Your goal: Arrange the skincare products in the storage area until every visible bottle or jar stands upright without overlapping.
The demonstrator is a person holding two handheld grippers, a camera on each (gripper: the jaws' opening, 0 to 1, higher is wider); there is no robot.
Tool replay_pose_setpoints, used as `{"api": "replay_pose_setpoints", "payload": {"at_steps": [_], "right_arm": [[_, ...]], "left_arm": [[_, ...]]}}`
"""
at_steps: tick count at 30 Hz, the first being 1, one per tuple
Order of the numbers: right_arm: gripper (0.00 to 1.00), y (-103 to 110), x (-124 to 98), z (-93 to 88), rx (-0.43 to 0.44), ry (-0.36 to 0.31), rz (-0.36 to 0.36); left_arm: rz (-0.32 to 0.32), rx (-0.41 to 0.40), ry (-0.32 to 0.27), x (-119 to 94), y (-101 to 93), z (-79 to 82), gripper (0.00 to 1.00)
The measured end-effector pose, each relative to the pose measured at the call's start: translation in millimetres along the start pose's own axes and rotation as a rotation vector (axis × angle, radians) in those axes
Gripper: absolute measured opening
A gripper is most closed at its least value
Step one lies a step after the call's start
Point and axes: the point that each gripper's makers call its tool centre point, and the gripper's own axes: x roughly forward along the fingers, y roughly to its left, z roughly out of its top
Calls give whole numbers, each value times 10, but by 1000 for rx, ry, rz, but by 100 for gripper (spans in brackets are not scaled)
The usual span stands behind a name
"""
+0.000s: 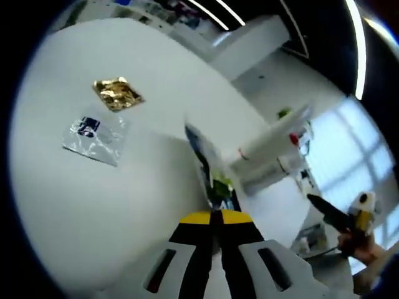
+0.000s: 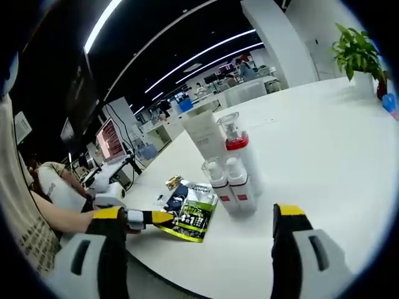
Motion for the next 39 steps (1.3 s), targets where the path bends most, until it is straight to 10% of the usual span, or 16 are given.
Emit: {"api": "replay_pose_setpoints", "payload": {"at_steps": [8, 28, 39], "right_arm": [[99, -9, -6, 3, 2, -2, -5], [99, 1, -5, -9, -1, 5, -1], [99, -1, -10, -12, -1, 5, -2]], "left_arm": [[28, 93, 18, 12, 16, 4, 0], [141, 752, 129, 3, 43, 90, 41], [79, 862, 195, 426, -25, 125, 55]]}}
